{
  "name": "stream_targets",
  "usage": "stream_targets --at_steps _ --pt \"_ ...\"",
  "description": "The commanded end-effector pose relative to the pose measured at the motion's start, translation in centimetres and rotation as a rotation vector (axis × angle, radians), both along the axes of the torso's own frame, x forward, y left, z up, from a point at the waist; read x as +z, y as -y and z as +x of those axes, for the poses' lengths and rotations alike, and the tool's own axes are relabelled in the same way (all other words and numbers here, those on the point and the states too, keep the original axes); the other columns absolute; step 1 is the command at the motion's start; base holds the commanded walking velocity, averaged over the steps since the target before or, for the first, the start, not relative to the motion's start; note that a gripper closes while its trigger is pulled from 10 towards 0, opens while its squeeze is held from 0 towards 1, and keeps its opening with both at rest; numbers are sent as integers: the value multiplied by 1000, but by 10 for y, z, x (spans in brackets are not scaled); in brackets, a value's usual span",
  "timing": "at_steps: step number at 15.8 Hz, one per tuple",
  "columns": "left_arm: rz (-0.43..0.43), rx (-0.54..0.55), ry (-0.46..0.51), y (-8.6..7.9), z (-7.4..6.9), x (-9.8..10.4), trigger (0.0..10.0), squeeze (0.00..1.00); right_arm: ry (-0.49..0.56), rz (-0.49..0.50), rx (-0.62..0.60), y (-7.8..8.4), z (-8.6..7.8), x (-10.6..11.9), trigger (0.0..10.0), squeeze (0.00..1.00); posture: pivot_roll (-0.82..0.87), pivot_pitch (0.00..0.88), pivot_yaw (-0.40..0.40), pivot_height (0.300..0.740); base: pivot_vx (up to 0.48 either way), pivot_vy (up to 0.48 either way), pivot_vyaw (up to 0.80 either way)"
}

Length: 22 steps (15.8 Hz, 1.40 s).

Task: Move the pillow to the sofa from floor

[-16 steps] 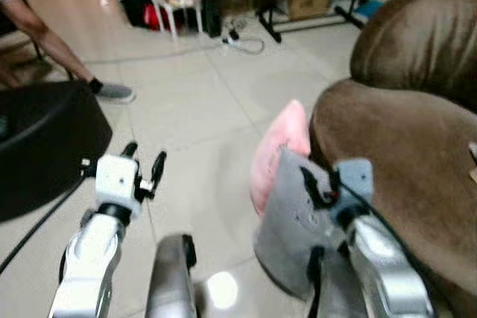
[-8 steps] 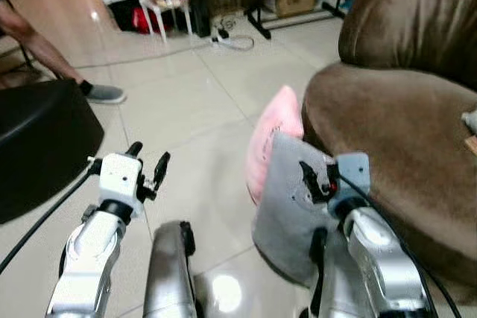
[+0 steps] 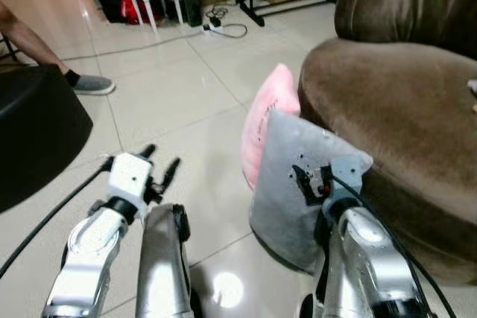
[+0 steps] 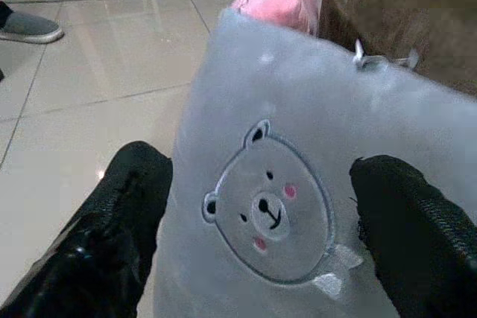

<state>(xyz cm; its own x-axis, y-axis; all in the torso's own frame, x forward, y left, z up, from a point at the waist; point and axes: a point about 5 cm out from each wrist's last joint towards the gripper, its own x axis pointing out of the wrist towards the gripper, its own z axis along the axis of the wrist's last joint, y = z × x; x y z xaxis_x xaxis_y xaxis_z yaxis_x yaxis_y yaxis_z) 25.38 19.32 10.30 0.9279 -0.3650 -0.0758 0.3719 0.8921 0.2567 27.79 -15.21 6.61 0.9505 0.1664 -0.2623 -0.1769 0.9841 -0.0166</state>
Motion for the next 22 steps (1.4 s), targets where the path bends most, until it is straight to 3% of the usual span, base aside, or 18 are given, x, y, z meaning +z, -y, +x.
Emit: stream_targets --at_steps 1,4,5,8,10,11,12,14,19,22 --pt "16 -41 -27 0 0 -3 10000 0 43 -13 12 -1 7 7 10000 1000 -39 33 69 370 0 0 0" --pt "55 -157 -60 5 -6 -3 10000 0 77 -35 50 -6 28 10 10000 1000 -18 68 67 370 0 0 0" --pt "60 -180 -58 6 -6 -1 10000 0 136 -57 47 -9 40 20 10000 1000 -8 86 69 370 0 0 0" --pt "61 -199 -64 7 -9 1 10000 0 194 -93 27 -11 55 34 10000 1000 -3 102 77 370 0 0 0" --pt "69 -219 -79 8 -11 -1 10000 0 137 -209 28 -8 64 30 10000 1000 4 103 76 370 0 0 0" --pt "75 -231 -83 9 -12 -1 10000 0 134 -284 33 -4 68 31 10000 761 8 99 73 370 0 0 0" --pt "76 -234 -84 9 -12 -1 10000 0 133 -301 37 -3 69 32 10000 0 8 99 73 370 0 0 0" --pt "79 -257 -106 7 -13 -1 10000 0 44 -398 60 14 76 34 10000 0 9 89 67 370 0 0 0" --pt "83 -267 -111 6 -9 -2 10000 0 22 -421 1 40 90 57 10000 0 -12 71 68 370 0 0 0" --pt "83 -288 -120 9 -5 -4 10000 0 -187 -479 127 42 83 31 10000 0 -20 50 65 370 0 0 0"
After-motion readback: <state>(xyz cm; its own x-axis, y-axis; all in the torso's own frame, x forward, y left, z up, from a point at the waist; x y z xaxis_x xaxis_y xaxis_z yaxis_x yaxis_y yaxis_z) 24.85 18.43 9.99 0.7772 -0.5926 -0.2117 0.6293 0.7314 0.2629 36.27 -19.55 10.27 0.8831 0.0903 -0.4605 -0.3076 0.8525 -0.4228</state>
